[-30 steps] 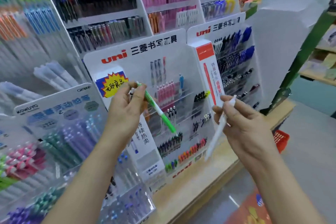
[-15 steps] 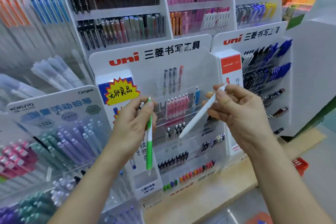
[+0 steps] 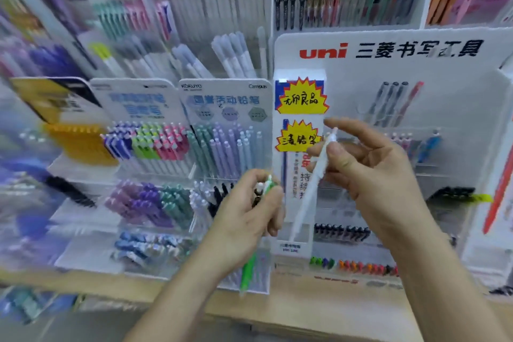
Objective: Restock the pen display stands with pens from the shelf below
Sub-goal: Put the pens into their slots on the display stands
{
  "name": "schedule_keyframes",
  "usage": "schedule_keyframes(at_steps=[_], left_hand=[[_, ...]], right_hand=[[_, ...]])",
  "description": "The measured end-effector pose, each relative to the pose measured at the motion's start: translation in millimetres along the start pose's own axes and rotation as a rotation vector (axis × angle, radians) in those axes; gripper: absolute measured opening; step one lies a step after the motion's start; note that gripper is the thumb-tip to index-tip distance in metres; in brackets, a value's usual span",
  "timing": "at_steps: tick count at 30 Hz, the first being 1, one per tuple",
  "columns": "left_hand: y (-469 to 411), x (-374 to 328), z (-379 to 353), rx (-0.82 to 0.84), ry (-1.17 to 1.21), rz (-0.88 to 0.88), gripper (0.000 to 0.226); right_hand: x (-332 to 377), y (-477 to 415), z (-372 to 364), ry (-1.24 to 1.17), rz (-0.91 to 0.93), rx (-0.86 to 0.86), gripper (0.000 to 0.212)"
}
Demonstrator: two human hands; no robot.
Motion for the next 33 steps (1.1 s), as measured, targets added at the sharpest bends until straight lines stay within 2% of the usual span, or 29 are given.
schedule_keyframes(at_steps=[6,10,15,18,22,25,27,29,31,33], left_hand=[[43.8,-2.8,66.6,-0.171,0.115,0.045,0.007],[71.9,1.8,126.9,-0.25,0.064,0.026,0.016],[96.3,2.2,209.8,-0.273,-0.069,-0.016,0.02],[107.9,13.5,257.6,-0.303,-0.095,0.005,0.019],[117.3,24.4,310.7,-0.317,0.074,0.078,0.014],[123.4,38.3,346.0,-0.448,0.204,0.129,0.014],[131.1,56.1,368.7,-0.555,0.205,0.159,0.016],[139.6,76.8,389.0,-0.637,0.194,0.201,0.017],[147.1,95.8,406.4,-0.698,0.155,0.25,0.017],[150.2,107.3,420.3,-0.734,0.102,0.27,0.017]], right_hand=[[12.3,-4.0,-74.7,0.008,0.07,-0.002,0.02],[9.8,-6.3,-139.4,0.008,0.063,0.032,0.015],[0.1,-11.6,-231.4,0.026,-0.004,0.175,0.011],[-4.9,-14.4,-275.3,0.174,-0.013,0.236,0.012],[-9.0,-19.1,-324.7,0.426,0.076,0.303,0.019],[-3.9,-27.1,-356.4,0.635,0.149,0.359,0.022],[-5.2,-34.4,-375.9,0.783,0.2,0.386,0.023],[-12.7,-37.8,-399.8,0.974,0.286,0.435,0.016],[-28.4,-35.0,-427.1,1.137,0.386,0.513,0.008],[-56.3,-29.6,-449.4,1.252,0.415,0.637,0.014]])
Point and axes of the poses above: each hand's wrist, its own y-axis away from the middle knuckle, its own z-axis out of the back of the hand, x = y × z, the point moved 4 cm from there along -y, towards the middle knuckle, and after that the axes turned 15 degrees about y, right-handed, at the moved point
